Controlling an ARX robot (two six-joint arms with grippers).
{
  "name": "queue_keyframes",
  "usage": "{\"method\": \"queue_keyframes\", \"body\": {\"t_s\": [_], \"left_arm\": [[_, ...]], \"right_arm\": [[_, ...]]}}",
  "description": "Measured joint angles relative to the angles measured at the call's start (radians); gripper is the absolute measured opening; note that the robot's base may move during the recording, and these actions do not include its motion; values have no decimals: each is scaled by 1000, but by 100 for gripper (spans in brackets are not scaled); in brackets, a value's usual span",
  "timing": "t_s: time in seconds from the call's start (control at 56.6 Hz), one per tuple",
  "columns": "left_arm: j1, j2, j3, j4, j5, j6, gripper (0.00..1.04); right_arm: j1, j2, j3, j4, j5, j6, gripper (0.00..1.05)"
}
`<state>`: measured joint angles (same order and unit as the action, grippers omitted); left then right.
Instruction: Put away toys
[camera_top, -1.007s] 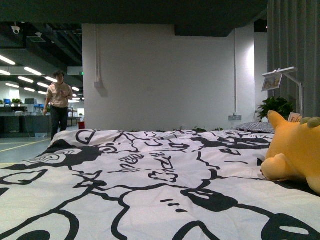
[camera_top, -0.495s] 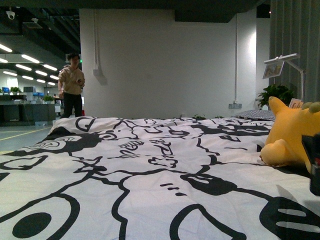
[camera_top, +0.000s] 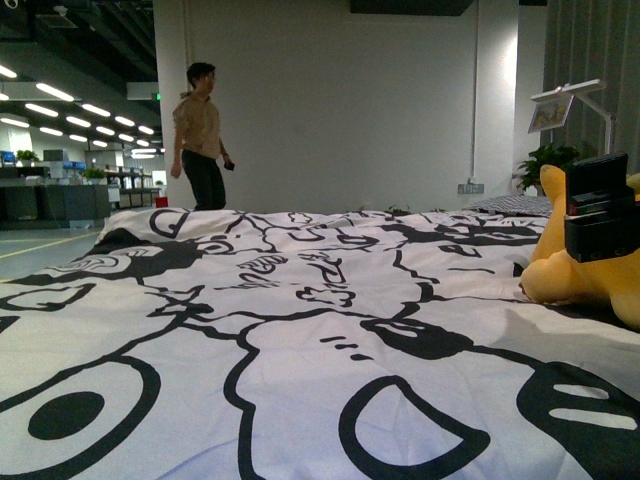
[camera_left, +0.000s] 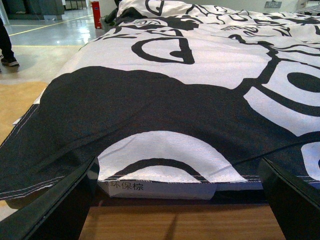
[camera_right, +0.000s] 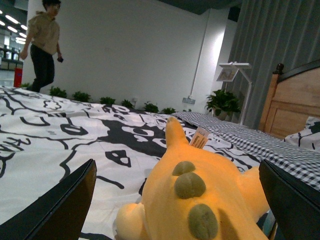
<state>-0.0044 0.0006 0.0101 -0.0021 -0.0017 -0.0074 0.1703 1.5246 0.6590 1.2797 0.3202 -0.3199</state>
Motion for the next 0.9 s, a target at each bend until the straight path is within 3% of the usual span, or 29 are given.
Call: {"method": "queue_keyframes", "body": {"t_s": [0.283, 0.636, 0.901], "left_arm": [[0, 0, 0, 0, 0, 0, 98], [0, 0, 0, 0, 0, 0, 98], [0, 0, 0, 0, 0, 0, 98]], "right_arm": [[-35, 174, 164, -3, -26, -84, 98], [-75, 244, 215, -3, -43, -247, 98], [-105, 240, 238, -107, -34, -302, 98]]}}
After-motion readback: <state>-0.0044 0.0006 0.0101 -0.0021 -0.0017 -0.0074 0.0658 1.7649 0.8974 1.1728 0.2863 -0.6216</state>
